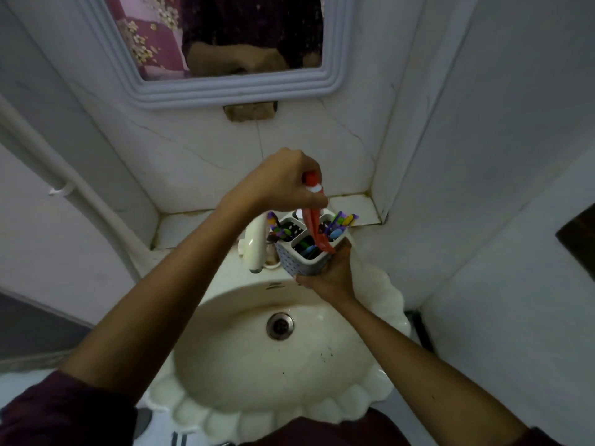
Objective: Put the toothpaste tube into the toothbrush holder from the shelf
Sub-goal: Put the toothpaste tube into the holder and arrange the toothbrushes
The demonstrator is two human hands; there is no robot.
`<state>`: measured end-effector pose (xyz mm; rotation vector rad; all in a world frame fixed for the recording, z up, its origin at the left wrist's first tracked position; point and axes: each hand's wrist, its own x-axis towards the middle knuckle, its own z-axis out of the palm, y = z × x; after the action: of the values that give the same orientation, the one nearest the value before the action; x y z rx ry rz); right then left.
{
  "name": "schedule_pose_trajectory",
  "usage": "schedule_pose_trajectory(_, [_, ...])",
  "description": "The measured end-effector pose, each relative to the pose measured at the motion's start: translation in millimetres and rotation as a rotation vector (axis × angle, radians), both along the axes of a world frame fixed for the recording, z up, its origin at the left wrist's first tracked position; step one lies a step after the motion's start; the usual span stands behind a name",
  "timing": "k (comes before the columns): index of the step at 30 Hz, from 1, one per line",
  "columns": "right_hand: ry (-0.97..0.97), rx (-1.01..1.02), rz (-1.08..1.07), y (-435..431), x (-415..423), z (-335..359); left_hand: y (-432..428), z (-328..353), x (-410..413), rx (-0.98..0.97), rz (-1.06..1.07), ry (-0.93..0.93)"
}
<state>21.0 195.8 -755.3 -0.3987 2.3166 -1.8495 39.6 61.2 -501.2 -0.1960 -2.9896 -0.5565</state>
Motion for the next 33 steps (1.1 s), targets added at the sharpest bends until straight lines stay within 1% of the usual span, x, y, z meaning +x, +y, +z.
schedule_pose_trajectory(4, [0.006, -0.034, 0.011, 3.0, 2.1, 4.0, -18.3, 9.9, 0.4, -0.092, -0.009, -0.007])
schedule_pose_trajectory(7, [0.028, -0.031, 0.022, 2.1, 1.1, 5.5, -20.5, 7.2, -1.3, -0.047, -0.057, -0.136])
schedule_pose_trajectory(9, [0.029, -0.036, 0.024, 1.0, 0.9, 6.0, -16.1, 6.2, -7.6, -0.059, -0.078, -0.206])
schedule_pose_trajectory(13, [0.046, -0.033, 0.022, 1.0, 1.4, 4.7, -4.8, 1.5, -24.6, -0.056, -0.089, -0.271])
schedule_pose_trajectory(15, [0.044, -0.023, 0.021, 1.0, 1.4, 3.3, -1.6, -6.3, -29.9, -0.025, -0.079, -0.258])
schedule_pose_trajectory(18, [0.029, -0.024, 0.010, -0.8, 0.9, 3.1, 0.1, -22.5, -32.2, 0.001, -0.069, -0.189])
schedule_pose_trajectory(22, [-0.023, -0.030, -0.050, -6.5, 0.4, 3.9, -1.5, -40.1, -27.5, 0.040, 0.007, -0.033])
schedule_pose_trajectory(24, [-0.034, -0.031, -0.051, -7.0, 1.7, 2.2, -0.3, -45.9, -21.8, 0.057, 0.049, 0.006])
schedule_pose_trajectory(29, [-0.005, -0.003, -0.017, -5.6, 4.8, -0.1, 6.9, -52.8, -12.5, 0.104, 0.067, -0.198])
schedule_pose_trajectory(33, [-0.020, 0.024, -0.023, -7.3, 6.3, 1.3, 15.2, -54.3, -8.2, 0.089, 0.078, -0.186])
